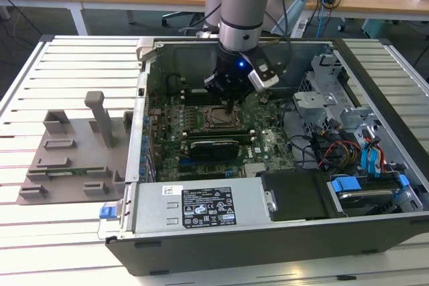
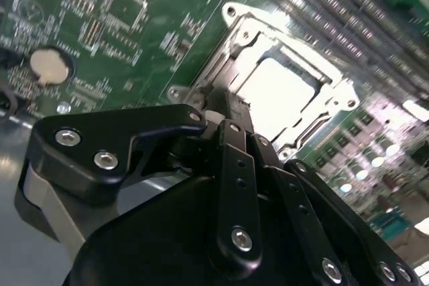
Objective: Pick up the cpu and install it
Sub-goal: 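Install the first cpu locking lever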
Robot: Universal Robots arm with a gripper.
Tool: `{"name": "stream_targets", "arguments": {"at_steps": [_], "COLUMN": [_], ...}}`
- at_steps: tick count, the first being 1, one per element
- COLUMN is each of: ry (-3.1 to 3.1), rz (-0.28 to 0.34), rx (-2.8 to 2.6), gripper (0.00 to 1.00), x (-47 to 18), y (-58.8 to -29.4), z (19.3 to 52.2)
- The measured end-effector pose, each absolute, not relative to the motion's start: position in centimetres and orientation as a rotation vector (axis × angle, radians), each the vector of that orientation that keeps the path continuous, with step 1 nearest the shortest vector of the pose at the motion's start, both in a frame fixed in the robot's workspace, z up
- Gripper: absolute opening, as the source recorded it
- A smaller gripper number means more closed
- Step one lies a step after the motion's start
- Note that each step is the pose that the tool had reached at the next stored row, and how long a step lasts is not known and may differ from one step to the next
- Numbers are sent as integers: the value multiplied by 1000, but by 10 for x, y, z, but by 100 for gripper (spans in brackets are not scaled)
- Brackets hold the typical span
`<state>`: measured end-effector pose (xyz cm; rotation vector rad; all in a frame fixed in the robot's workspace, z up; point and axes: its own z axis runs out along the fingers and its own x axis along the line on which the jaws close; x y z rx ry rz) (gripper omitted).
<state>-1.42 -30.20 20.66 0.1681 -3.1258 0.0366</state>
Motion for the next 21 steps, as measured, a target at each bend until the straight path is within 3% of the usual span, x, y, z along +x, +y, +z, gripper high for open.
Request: {"name": "stream_targets", "arguments": {"at_steps": [21], "ry": [-3126], "rz": [37], "rx": [168], "gripper": [11], "x": [-14], "y": [-306], "z": [247]}}
